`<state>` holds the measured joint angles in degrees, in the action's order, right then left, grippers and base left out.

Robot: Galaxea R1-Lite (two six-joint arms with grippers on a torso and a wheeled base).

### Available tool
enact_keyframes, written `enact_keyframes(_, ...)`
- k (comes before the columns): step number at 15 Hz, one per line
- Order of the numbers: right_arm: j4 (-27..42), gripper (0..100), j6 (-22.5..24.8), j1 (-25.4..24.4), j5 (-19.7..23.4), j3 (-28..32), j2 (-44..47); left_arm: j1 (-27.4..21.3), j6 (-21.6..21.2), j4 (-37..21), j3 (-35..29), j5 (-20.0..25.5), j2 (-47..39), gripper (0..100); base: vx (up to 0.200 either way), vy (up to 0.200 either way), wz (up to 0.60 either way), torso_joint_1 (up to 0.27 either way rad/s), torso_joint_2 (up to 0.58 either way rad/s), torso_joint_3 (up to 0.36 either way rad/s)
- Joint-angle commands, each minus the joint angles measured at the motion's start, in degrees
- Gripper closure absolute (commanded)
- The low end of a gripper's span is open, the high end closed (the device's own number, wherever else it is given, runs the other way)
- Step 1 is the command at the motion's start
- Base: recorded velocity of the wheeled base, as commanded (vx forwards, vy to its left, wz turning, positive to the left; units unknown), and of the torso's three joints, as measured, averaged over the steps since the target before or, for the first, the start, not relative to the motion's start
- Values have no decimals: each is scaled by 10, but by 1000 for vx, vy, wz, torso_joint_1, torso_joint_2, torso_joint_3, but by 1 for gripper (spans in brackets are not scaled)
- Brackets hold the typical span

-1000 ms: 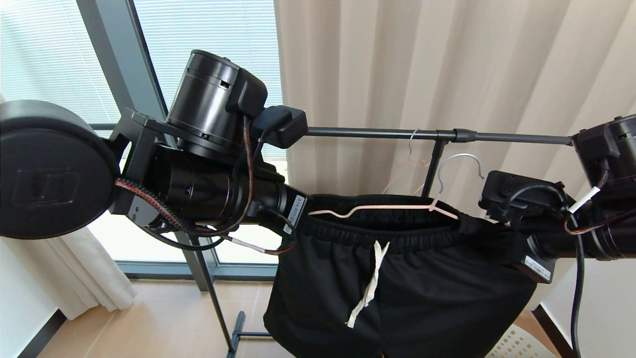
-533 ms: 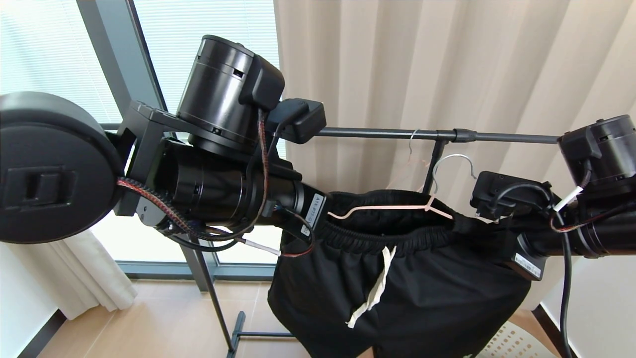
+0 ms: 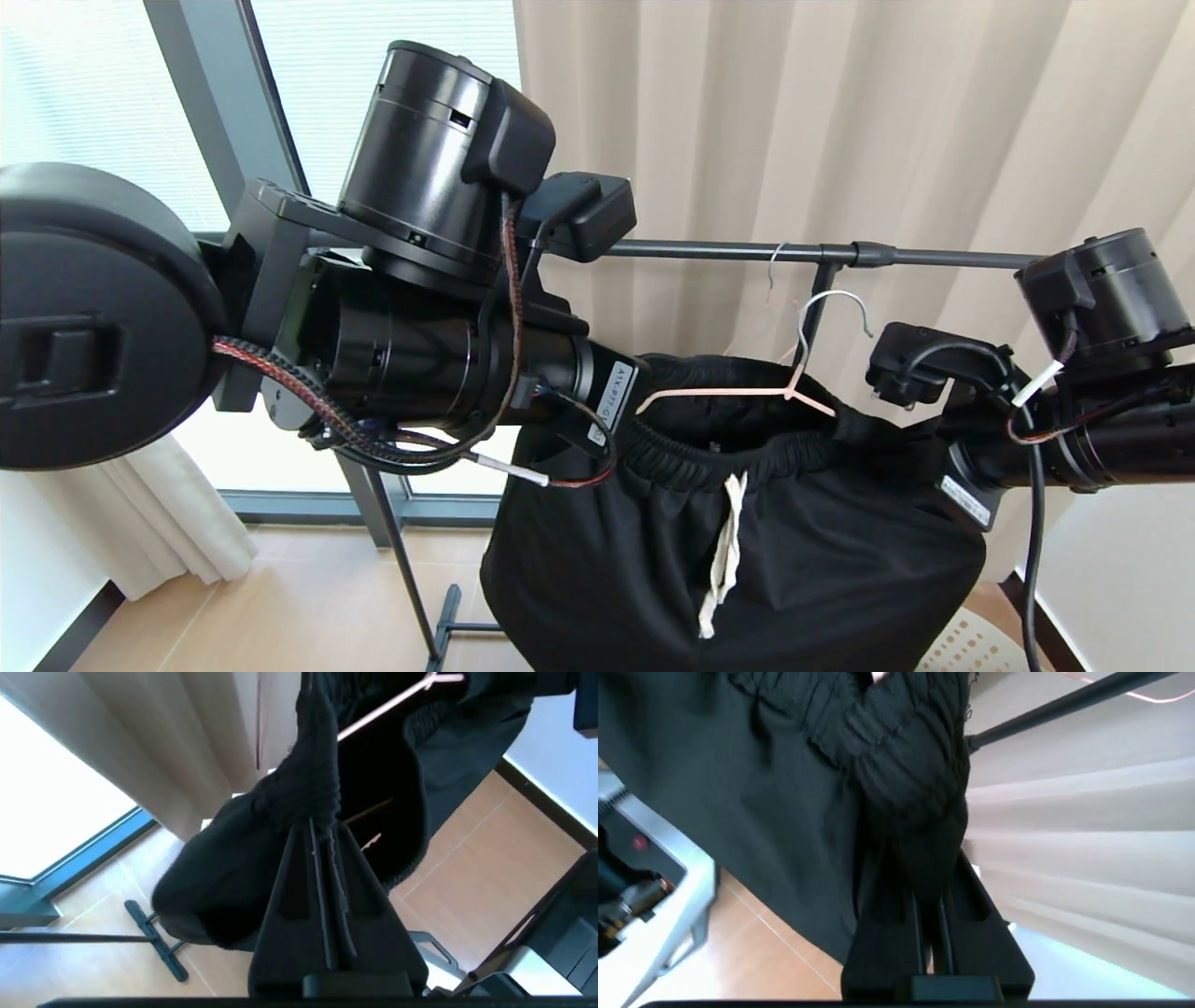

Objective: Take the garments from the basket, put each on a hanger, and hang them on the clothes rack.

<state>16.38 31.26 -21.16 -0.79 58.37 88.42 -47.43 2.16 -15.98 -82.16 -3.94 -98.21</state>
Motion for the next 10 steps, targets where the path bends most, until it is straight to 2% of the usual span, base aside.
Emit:
enact_keyframes(1,-19,100,-31,-9,4,-5,4,-7,10,9,0,0,-12,100,0,0,0,0,0,0)
enact_keyframes(5,-50,100,-66,-25,7,-14,0,-10,21,23,11,1,-18,100,0,0,0,0,0,0)
enact_keyframes(6,-64,100,-71,-25,20,-13,-3,-16,22,24,29,1,-16,100,0,0,0,0,0,0)
enact_keyframes(8,-81,100,-99,-25,34,-13,-7,-16,22,48,55,9,-16,100,0,0,0,0,0,0)
enact_keyframes(10,-82,100,-105,-26,48,-17,-15,-16,22,82,76,21,-15,100,0,0,0,0,0,0)
